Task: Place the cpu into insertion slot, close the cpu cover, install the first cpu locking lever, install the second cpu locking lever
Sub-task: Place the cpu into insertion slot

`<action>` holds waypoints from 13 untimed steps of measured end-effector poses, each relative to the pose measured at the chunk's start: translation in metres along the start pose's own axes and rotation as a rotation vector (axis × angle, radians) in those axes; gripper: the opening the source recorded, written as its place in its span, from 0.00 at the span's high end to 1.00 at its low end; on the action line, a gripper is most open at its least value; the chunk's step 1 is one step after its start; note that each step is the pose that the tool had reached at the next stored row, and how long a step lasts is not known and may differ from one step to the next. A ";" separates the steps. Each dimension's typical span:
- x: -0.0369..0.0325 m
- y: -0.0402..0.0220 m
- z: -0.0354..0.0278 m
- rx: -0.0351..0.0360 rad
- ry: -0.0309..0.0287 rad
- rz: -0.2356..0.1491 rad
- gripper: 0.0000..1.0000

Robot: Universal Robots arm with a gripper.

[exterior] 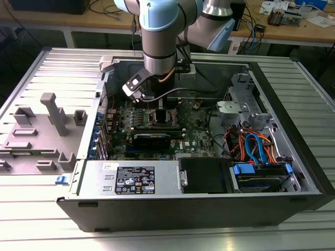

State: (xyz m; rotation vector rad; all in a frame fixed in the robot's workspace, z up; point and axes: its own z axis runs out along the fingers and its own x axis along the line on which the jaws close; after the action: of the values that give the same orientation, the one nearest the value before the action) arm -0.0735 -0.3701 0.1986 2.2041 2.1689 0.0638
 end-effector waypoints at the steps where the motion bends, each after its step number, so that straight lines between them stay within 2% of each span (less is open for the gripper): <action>1: 0.0001 0.0000 0.0000 -0.0002 -0.0038 -0.003 0.46; 3: -0.0001 0.0001 -0.0005 -0.0004 -0.0138 -0.006 0.46; 7: -0.0001 0.0001 -0.0010 -0.0003 -0.0154 -0.009 0.46; 13: 0.0000 0.0001 -0.0006 -0.0008 -0.0158 -0.042 0.46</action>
State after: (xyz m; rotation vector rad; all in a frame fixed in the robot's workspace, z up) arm -0.0734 -0.3701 0.1992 2.1497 2.2059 0.0456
